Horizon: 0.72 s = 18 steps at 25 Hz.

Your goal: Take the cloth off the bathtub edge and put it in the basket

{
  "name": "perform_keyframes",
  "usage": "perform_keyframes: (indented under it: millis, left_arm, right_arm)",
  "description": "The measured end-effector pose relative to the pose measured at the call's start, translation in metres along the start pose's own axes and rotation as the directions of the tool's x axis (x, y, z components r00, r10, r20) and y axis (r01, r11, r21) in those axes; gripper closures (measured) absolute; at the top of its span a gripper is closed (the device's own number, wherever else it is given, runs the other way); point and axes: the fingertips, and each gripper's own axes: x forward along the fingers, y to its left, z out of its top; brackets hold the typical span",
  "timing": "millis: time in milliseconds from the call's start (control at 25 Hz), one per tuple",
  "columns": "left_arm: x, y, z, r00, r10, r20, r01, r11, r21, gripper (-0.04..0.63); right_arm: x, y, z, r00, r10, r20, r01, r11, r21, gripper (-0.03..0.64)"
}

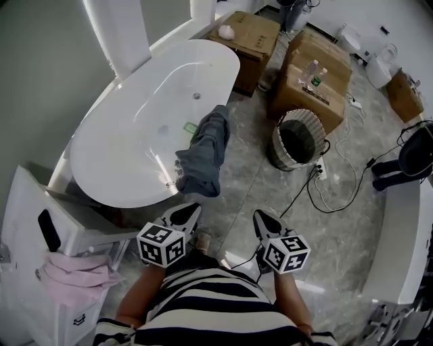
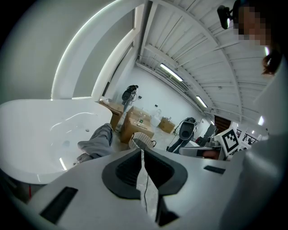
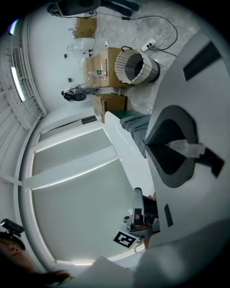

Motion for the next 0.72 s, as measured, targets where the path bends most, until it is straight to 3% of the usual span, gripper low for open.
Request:
perform_keyframes:
  millis: [240,520,720]
  left_arm:
    - [0.008,0.030,0.004,0.999,0.020,-0.032,-0.020,1.000,0.018,0.563]
    - [0.024,0.056,0.013,0.997,0.082,-0.001,-0.082,0.996,-0.041,0.561]
    - [0.049,0.063,0.022,0.990,0.139,0.004,-0.139,0.988,-0.070,0.560]
  right_arm:
    - [0.033,0.004,0.017,1.000,0.026,-0.007,-0.026,1.000,-0.001,0.591]
    - [0.065,-0.008,0.034,0.997,0.074,-0.036,-0.075,0.997,-0.022,0.591]
    - [0.094,-0.033,0.058,0.986,0.160,-0.052,-0.162,0.986,-0.046,0.591]
